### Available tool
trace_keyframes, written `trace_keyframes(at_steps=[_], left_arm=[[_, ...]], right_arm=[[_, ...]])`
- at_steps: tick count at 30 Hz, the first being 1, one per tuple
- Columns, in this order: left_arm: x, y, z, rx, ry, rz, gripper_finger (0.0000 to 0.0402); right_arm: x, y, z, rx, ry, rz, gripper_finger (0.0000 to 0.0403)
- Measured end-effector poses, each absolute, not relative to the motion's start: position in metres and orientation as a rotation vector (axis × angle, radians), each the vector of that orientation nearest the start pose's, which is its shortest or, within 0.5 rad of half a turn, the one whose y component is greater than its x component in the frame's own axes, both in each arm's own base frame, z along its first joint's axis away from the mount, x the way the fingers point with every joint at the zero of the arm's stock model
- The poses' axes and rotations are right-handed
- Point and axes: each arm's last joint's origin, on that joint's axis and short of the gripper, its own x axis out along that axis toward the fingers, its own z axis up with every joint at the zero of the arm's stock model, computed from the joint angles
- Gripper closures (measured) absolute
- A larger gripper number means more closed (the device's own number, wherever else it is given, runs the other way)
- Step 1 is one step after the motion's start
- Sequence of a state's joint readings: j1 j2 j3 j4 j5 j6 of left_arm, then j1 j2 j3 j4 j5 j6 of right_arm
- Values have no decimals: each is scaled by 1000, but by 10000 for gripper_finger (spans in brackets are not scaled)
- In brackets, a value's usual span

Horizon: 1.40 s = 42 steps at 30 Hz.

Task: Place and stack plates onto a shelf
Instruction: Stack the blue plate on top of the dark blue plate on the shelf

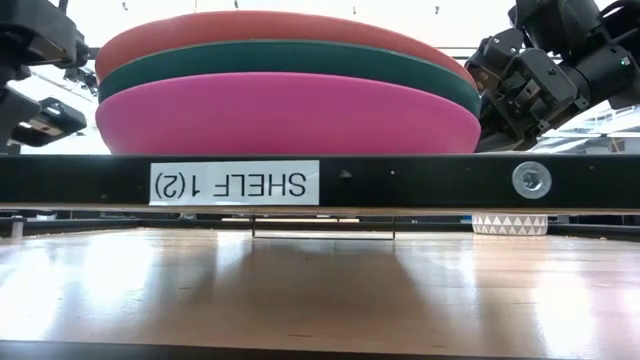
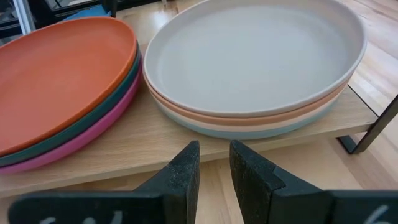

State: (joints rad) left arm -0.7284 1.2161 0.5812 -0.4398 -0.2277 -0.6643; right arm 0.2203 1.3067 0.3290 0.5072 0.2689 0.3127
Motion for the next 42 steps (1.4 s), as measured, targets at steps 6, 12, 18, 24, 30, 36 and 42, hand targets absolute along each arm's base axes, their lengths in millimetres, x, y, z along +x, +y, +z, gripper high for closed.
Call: trace_keyframes(at_steps=[6, 12, 18, 24, 30, 36, 42], left_arm=[[153, -113, 194, -61, 1115, -51, 389], [160, -94, 253, -172, 1101, -74, 389], [175, -62, 316, -290, 980, 38, 389], [210, -42, 318, -388, 909, 182, 389], [266, -39, 290, -486, 886, 194, 388], [295, -45, 249, -512, 1035, 147, 388], [307, -50, 232, -526, 1087, 88, 379]], right_arm=[[219, 41, 145, 223, 443, -125, 309], [219, 41, 145, 226, 443, -125, 309], [219, 44, 145, 222, 445, -113, 309], [219, 44, 145, 200, 445, -107, 309], [219, 44, 145, 193, 446, -105, 309], [218, 44, 145, 197, 451, -107, 309], [218, 44, 145, 199, 452, -106, 309]])
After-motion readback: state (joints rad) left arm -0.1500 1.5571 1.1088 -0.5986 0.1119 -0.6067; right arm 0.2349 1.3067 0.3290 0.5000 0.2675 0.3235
